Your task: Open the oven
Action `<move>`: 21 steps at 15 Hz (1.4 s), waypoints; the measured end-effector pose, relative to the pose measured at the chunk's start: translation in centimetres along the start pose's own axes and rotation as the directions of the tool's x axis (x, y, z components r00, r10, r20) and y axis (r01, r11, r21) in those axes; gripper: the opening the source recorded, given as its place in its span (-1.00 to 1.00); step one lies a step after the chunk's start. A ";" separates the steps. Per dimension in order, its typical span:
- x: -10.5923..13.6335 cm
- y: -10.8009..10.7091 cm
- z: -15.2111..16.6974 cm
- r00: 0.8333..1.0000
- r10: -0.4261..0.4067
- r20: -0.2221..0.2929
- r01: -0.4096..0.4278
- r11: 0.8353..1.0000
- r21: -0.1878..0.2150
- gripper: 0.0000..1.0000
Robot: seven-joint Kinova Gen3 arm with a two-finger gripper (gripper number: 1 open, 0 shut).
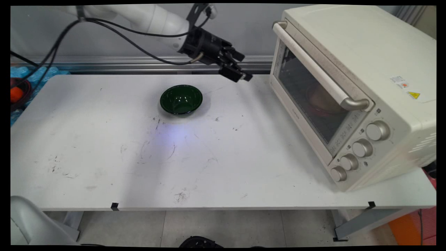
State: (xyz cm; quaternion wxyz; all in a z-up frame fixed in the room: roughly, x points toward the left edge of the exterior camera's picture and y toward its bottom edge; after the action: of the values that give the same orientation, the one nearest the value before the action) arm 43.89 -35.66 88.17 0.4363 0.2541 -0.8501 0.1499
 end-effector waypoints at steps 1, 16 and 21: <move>-0.1 0.1 -0.8 1.000 -0.001 0.009 0.001 1.000 -0.003 1.00; -1.6 2.0 -11.3 0.993 -0.025 0.112 0.029 0.999 -0.039 1.00; 0.9 2.7 -12.1 0.991 -0.064 0.121 0.067 0.997 -0.022 1.00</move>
State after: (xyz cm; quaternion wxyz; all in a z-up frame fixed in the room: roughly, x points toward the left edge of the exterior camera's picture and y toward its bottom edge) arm 50.01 -27.94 95.77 0.3925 0.2848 -0.8677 0.1088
